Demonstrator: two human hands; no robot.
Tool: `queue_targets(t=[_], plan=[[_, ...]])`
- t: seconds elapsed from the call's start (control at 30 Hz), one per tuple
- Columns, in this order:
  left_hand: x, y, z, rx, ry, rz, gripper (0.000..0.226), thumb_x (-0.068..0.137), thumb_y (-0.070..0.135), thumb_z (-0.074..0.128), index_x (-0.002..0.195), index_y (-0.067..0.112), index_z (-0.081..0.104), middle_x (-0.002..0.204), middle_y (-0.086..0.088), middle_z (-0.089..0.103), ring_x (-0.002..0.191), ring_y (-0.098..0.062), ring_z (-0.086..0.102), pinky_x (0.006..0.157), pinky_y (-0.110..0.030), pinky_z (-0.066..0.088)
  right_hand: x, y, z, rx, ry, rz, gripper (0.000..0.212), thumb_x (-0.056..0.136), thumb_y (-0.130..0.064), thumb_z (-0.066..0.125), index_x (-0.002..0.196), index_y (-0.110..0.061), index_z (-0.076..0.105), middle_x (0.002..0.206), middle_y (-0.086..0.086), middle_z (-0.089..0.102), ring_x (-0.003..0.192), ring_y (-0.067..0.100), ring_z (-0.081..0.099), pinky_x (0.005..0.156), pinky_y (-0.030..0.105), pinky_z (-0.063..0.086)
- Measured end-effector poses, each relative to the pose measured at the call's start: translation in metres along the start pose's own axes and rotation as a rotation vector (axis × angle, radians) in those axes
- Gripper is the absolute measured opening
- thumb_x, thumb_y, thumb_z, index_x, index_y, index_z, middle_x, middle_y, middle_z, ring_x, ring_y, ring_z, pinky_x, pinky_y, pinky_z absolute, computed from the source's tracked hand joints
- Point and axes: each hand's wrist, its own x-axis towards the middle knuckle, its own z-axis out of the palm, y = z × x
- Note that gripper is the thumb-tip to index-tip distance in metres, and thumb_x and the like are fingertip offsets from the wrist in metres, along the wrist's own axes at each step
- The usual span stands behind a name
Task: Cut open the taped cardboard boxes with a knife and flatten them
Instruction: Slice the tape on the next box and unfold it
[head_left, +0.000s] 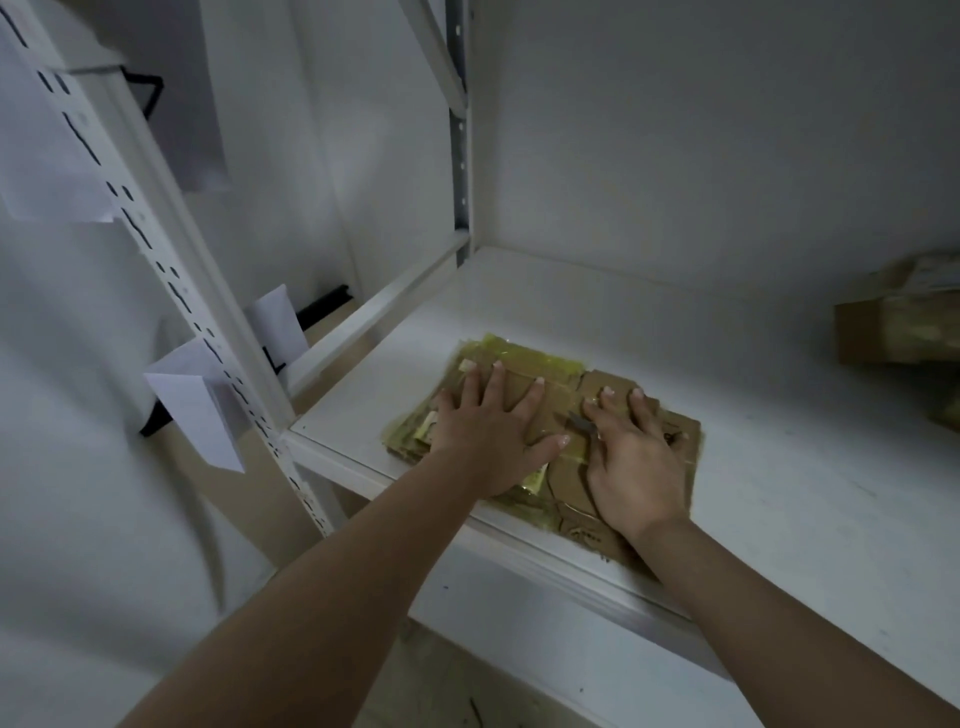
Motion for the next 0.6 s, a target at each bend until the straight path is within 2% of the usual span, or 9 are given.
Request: queue_targets(t=[0.13, 0.27, 0.4, 0.47, 0.57, 0.6], plan=[[-0.002, 0.001, 0.007, -0.026, 0.038, -0.007, 0.076, 0.087, 0.076, 0.01, 0.151, 0.04, -0.012, 0.16, -0.009, -0.018, 0.146, -0.036, -0.017, 0.115, -0.059, 0.004, 0.0, 0.001, 0.001, 0.015, 0.01, -0.008, 0.045, 0.097, -0.019, 0.039, 0.141, -0.029, 0.04, 0.156, -0.008, 0.024, 0.147, 0.017, 0.003, 0.113, 0.061, 0.012], [-0.002, 0.001, 0.008, -0.057, 0.031, -0.014, 0.078, 0.084, 0.079, 0.009, 0.15, 0.042, -0.013, 0.16, -0.009, -0.019, 0.146, -0.035, -0.019, 0.115, -0.059, 0.002, 0.001, 0.006, 0.004, 0.175, 0.05, 0.01, 0.042, 0.098, -0.023, 0.04, 0.14, -0.025, 0.041, 0.153, -0.005, 0.03, 0.147, 0.014, 0.005, 0.115, 0.057, 0.005], [-0.002, 0.001, 0.004, -0.058, 0.004, -0.022, 0.088, 0.076, 0.087, 0.01, 0.149, 0.044, -0.014, 0.16, -0.008, -0.02, 0.145, -0.036, -0.021, 0.115, -0.061, 0.0, 0.004, 0.013, -0.003, 0.273, -0.043, -0.016, 0.04, 0.101, -0.026, 0.036, 0.141, -0.027, 0.039, 0.157, -0.007, 0.022, 0.147, 0.011, -0.001, 0.116, 0.053, -0.003], [-0.003, 0.002, 0.003, -0.05, -0.008, -0.025, 0.088, 0.076, 0.088, 0.011, 0.149, 0.044, -0.014, 0.16, -0.008, -0.021, 0.145, -0.036, -0.021, 0.114, -0.061, 0.001, -0.001, 0.013, -0.009, 0.289, -0.026, -0.011, 0.038, 0.102, -0.025, 0.033, 0.14, -0.026, 0.042, 0.155, -0.004, 0.026, 0.147, 0.013, 0.005, 0.117, 0.05, 0.001], [-0.004, 0.003, -0.002, -0.04, -0.029, -0.027, 0.086, 0.077, 0.086, 0.01, 0.149, 0.044, -0.014, 0.16, -0.008, -0.021, 0.145, -0.036, -0.021, 0.114, -0.061, 0.002, -0.016, 0.015, -0.007, 0.281, 0.118, -0.006, 0.035, 0.102, -0.021, 0.034, 0.133, -0.018, 0.049, 0.147, 0.007, 0.042, 0.144, 0.017, 0.023, 0.116, 0.047, 0.015], [-0.004, 0.003, -0.003, -0.031, -0.04, -0.03, 0.085, 0.078, 0.085, 0.01, 0.149, 0.044, -0.015, 0.159, -0.008, -0.022, 0.145, -0.036, -0.021, 0.114, -0.062, 0.001, -0.02, 0.017, -0.005, 0.278, 0.099, -0.01, 0.034, 0.102, -0.021, 0.034, 0.132, -0.017, 0.05, 0.147, 0.007, 0.042, 0.143, 0.017, 0.023, 0.115, 0.047, 0.017]])
